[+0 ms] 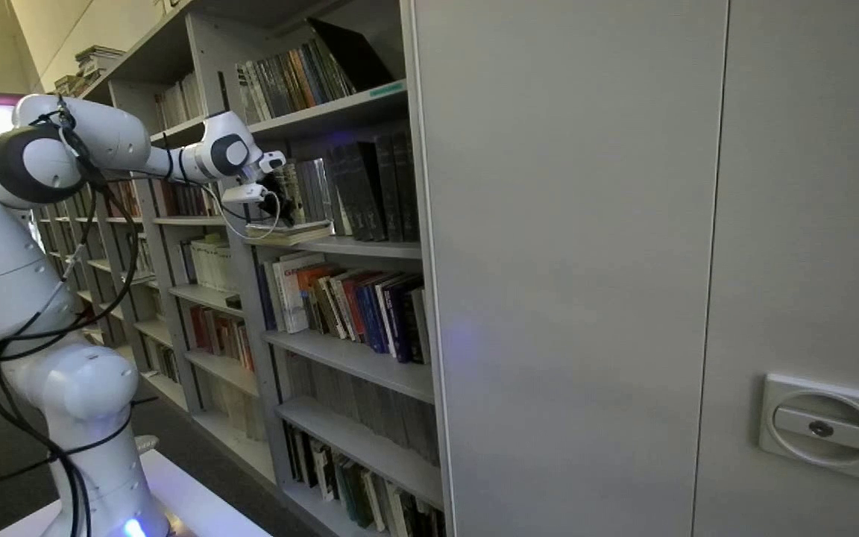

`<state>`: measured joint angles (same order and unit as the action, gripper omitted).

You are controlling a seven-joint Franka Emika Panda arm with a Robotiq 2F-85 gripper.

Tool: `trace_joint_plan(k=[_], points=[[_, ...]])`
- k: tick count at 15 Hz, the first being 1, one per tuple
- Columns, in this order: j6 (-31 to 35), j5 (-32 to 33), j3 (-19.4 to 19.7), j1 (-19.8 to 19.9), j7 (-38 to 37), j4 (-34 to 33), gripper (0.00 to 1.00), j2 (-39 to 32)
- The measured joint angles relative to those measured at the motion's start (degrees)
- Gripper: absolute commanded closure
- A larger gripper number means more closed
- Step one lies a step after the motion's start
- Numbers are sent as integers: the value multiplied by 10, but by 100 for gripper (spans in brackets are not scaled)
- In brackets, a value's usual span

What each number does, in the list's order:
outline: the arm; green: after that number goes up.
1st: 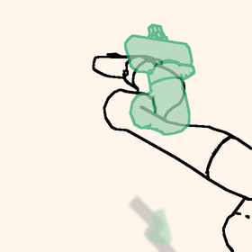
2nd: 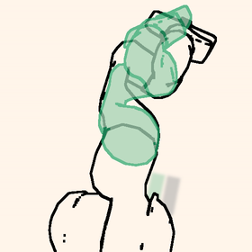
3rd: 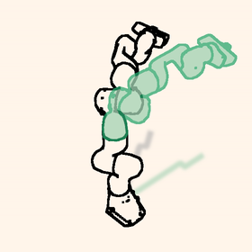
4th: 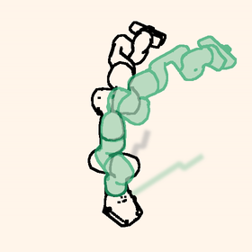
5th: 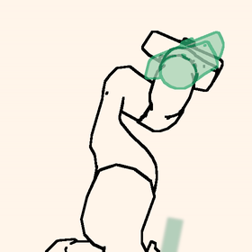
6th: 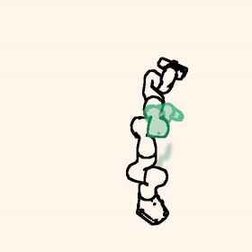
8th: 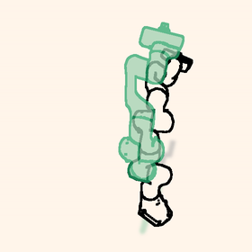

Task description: Remove the thin books from the shelf and stack them neatly

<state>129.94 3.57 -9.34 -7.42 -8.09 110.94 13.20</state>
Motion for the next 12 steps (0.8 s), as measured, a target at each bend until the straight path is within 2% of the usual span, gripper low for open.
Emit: trace_joint_plan(k=[5, 12], points=[[-30, 0, 26, 8, 9, 38, 100, 30], [-132, 0, 23, -2, 62, 120, 100, 109]])
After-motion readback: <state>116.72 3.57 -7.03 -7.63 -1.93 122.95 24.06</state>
